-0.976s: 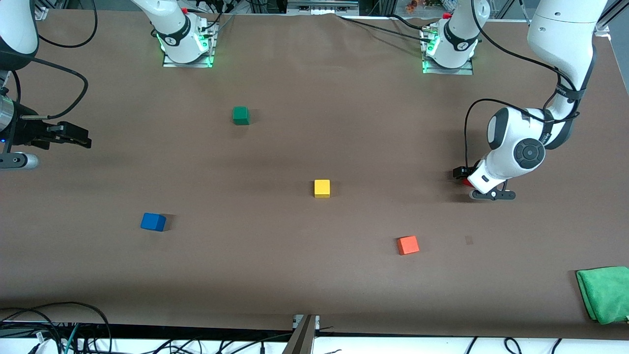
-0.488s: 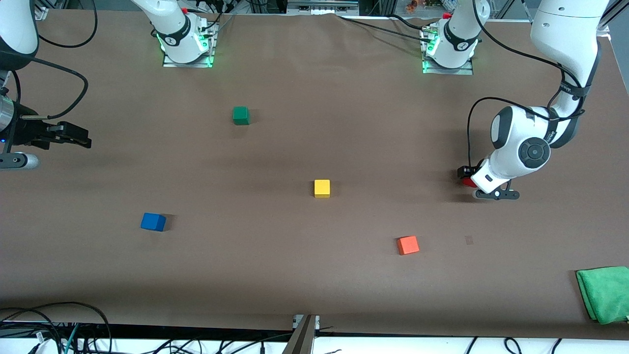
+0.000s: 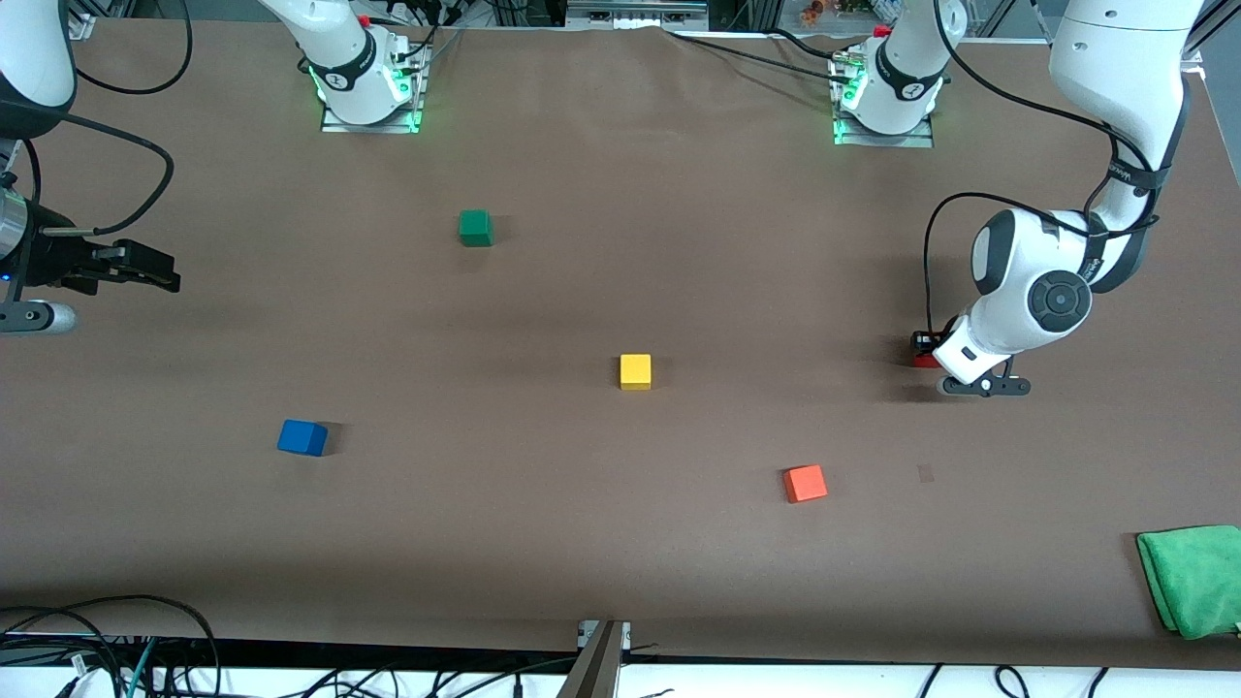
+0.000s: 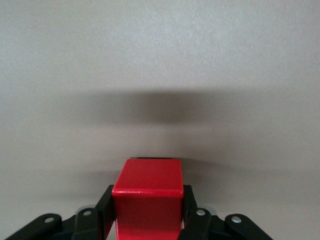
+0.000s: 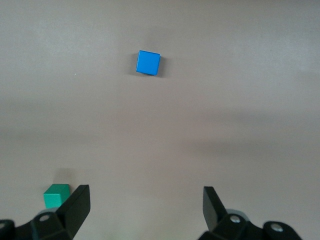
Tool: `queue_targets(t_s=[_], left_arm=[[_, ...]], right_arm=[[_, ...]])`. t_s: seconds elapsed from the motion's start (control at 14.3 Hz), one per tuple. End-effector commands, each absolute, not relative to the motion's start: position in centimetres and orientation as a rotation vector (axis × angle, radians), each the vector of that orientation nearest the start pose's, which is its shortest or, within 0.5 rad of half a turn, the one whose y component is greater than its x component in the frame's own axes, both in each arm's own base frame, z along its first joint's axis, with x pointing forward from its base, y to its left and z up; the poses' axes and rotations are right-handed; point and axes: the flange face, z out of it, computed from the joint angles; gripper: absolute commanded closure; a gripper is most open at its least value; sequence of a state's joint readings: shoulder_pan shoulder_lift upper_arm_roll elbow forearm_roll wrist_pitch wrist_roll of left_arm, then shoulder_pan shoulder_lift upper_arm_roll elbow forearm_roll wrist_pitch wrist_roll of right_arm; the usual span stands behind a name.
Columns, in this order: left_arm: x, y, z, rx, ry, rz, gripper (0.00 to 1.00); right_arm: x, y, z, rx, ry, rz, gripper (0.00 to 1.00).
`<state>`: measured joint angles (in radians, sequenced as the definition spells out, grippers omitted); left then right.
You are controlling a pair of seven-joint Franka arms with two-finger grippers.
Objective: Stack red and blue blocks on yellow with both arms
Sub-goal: 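Close the left gripper on the red cube and lift it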
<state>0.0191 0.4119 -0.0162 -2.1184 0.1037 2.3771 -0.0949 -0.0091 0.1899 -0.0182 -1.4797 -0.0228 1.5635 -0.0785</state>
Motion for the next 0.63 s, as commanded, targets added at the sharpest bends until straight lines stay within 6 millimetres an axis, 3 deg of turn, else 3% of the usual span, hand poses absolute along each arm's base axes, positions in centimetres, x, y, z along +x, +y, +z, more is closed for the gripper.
queue_targets(t_s=[0.0,0.14,0.28,0.42,0.56], left_arm=[[57.7,-1.2,24.9,-3.043,-0.1,0.184,1.0],[60.6,-3.0,30.3,-3.004,-0.074,0.324,1.0],[62.0,-3.1,34.3,-2.99,-0.078,0.391,1.0],[63.2,-3.0,36.2,-3.007,-0.004,0.342,1.0],[65.4,-1.3,36.9,-3.029,0.149,0.3,1.0]], right_arm=[[60.5,-2.0,55.8,-3.158,-0.092,0.174,0.0],[60.5,-2.0,55.8,-3.158,-0.092,0.174,0.0],[60.5,-2.1,55.8,-3.158,-0.089,0.175,0.0],[60.5,-2.0,55.8,-3.158,-0.092,0.174,0.0],[60.5,-2.1,55.8,-3.158,-0.089,0.175,0.0]])
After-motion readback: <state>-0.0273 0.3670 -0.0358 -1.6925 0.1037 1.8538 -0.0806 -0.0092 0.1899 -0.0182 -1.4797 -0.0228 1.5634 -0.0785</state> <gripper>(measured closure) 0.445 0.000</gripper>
